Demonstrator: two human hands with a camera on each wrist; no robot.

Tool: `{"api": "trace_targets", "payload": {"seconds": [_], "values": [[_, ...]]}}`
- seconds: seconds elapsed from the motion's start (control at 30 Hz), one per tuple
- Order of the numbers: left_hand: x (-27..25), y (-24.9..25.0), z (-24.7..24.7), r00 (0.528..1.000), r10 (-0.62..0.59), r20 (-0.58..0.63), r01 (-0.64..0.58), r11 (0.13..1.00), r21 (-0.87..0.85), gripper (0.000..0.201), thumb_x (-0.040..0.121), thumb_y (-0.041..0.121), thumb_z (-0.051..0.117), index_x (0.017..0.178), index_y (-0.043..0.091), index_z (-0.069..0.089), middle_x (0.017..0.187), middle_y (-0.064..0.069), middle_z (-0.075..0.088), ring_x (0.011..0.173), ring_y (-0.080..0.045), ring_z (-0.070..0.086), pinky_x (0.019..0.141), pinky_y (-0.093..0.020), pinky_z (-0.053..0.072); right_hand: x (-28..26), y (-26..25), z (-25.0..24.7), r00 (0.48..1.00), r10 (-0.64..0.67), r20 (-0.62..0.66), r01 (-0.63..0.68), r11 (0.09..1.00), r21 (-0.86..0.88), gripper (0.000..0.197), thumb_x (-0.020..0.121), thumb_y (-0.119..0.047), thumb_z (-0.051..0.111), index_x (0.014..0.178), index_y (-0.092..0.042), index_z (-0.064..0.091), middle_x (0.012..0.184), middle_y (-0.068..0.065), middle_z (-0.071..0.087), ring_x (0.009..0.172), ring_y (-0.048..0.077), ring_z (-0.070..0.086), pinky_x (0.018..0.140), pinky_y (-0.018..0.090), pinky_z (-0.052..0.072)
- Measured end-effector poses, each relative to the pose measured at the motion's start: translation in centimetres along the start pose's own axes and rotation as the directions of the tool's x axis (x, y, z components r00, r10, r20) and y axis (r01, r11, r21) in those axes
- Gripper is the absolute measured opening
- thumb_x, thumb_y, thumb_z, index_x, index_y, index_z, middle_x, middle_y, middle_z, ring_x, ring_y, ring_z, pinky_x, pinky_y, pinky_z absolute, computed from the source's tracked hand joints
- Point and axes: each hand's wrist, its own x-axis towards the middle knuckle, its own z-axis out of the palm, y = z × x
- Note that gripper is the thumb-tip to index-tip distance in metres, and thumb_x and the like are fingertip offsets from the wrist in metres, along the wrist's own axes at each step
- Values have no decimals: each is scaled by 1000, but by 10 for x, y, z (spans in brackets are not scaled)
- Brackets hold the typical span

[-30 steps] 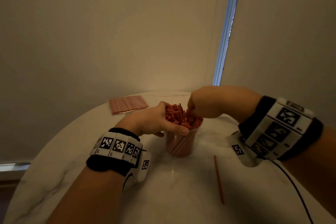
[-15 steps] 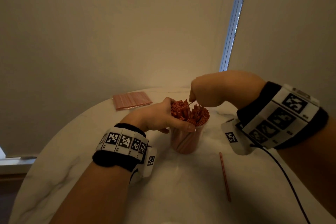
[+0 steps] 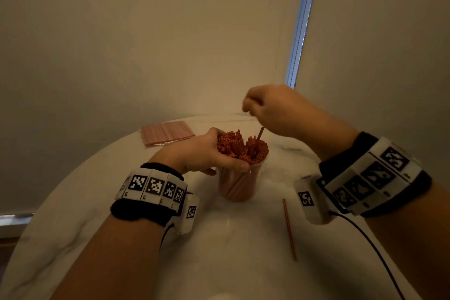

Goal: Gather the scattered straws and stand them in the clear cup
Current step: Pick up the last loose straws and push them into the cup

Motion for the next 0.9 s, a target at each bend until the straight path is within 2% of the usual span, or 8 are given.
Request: {"api": "trace_targets", "payload": {"seconds": [0.07, 0.13, 0.2, 0.27, 0.37, 0.5, 0.7, 0.9], "values": [[-1, 0, 0, 1000, 2, 7, -2, 1000, -2, 117, 43, 61, 97, 138, 30, 36, 125, 7, 61, 112, -12, 64, 79, -32, 63, -3, 25, -2, 990, 96, -105, -113, 978, -176, 30, 103, -21, 40, 101, -9, 68, 96, 9, 66, 86, 27, 63, 73, 35, 52], [-2, 1, -1, 1000, 4, 10, -4, 1000, -2, 118, 43, 61, 97, 140, 31, 36, 126, 7, 61, 113, -11, 64, 82, -33, 63, -10, 47, 10, 966, 253, 48, -214, 891, -400, 27, 100, -14, 43, 103, -2, 66, 86, 9, 63, 74, 25, 64, 61, 29, 50], [-3, 1, -1, 1000, 2, 11, -2, 1000, 1, 120, 44, 61, 97, 142, 31, 35, 127, 7, 61, 113, -11, 65, 81, -32, 63, -22, 63, 35, 862, 420, 284, -278, 860, -429, 24, 96, -23, 57, 86, -3, 66, 59, 3, 63, 45, 15, 61, 41, 20, 42], [-3, 2, 0, 1000, 2, 11, -2, 1000, 4, 122, 43, 62, 97, 142, 32, 33, 127, 7, 61, 113, -11, 64, 82, -32, 63, -34, 75, 63, 735, 474, 486, -293, 867, -403, 44, 87, -42, 70, 59, -8, 66, 42, -2, 61, 30, 10, 56, 37, 17, 40], [-4, 0, 0, 1000, -4, 10, 4, 1000, 4, 125, 41, 64, 97, 144, 35, 32, 127, 7, 62, 113, -11, 65, 83, -33, 63, -38, 84, 88, 620, 475, 625, -260, 875, -408, 45, 81, -48, 75, 46, -20, 71, 50, -3, 68, 39, 9, 63, 41, 18, 45], [-3, -1, 0, 1000, -5, 9, 5, 1000, -2, 126, 40, 65, 98, 143, 36, 33, 128, 7, 62, 114, -11, 65, 85, -34, 63, -31, 79, 95, 543, 487, 684, -317, 873, -371, 39, 83, -21, 75, 46, -13, 72, 63, 3, 74, 55, 14, 72, 58, 25, 57], [-3, 0, 1, 1000, 1, 11, -1, 1000, -5, 125, 38, 66, 97, 141, 35, 34, 128, 7, 62, 114, -11, 65, 84, -34, 63, -41, 64, 88, 647, 444, 620, -170, 877, -450, 48, 68, 0, 67, 27, -24, 59, 31, -8, 50, 22, 3, 45, 31, 11, 36], [-4, 1, 0, 1000, 8, 13, -8, 1000, -3, 124, 38, 67, 96, 140, 34, 35, 128, 7, 63, 113, -10, 66, 86, -35, 62, -39, 62, 85, 710, 411, 572, -126, 873, -471, 36, 86, -29, 74, 56, -14, 60, 36, -6, 53, 40, 6, 50, 36, 12, 35]]}}
